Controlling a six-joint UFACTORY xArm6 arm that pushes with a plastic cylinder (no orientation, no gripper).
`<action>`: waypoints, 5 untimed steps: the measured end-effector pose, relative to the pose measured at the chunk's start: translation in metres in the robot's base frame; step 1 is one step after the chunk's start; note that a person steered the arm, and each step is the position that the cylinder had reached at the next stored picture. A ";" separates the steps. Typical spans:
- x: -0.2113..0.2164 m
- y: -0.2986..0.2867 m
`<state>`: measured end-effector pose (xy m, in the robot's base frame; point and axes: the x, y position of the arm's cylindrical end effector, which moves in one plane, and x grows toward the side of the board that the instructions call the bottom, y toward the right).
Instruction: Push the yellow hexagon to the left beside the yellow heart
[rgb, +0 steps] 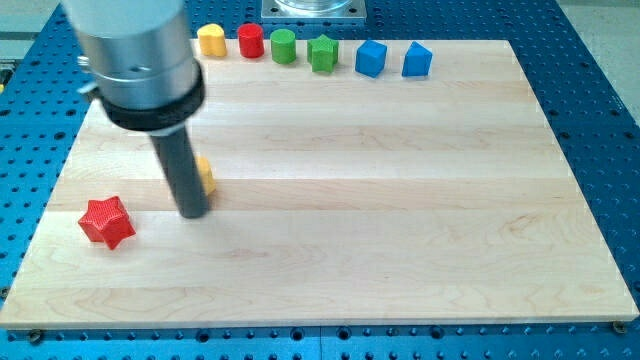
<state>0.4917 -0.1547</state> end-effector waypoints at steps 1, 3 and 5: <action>-0.043 -0.040; 0.010 -0.029; -0.058 -0.027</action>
<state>0.4337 -0.1812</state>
